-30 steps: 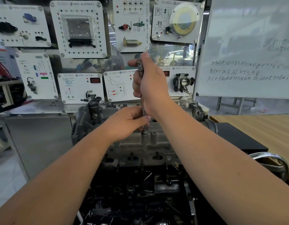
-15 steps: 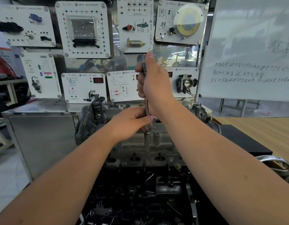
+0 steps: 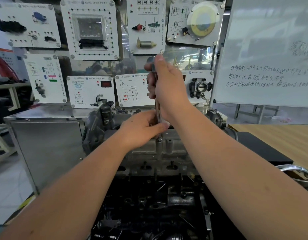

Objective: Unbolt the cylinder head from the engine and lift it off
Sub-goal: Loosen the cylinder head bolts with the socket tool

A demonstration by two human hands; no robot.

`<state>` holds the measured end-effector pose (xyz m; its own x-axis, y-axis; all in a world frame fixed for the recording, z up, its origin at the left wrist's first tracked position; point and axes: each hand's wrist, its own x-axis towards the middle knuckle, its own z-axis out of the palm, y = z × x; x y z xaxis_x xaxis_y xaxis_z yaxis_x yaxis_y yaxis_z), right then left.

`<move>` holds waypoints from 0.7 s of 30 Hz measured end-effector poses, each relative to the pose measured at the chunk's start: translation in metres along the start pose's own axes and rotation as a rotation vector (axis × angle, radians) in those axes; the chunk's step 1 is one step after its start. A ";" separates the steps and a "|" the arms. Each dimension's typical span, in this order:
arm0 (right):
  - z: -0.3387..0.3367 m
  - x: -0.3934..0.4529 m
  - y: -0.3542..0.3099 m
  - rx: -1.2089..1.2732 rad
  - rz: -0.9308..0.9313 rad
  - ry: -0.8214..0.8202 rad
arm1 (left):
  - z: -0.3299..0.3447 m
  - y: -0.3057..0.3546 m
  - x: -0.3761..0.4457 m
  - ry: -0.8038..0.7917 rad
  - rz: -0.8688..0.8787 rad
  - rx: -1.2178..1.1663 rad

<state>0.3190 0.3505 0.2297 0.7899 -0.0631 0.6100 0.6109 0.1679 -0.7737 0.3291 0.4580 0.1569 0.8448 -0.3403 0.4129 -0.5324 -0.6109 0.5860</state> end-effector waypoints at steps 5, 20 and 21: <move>0.003 0.003 -0.003 0.061 0.145 0.037 | -0.001 -0.007 0.002 -0.051 0.008 0.002; 0.005 0.004 -0.009 -0.057 0.101 0.107 | 0.001 0.000 0.000 0.001 -0.009 0.082; 0.004 0.005 -0.009 -0.014 0.128 0.127 | 0.000 -0.001 -0.001 -0.019 -0.010 0.057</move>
<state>0.3174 0.3525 0.2401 0.8612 -0.1662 0.4803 0.5048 0.1694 -0.8465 0.3289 0.4586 0.1561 0.8511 -0.3471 0.3939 -0.5207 -0.6538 0.5490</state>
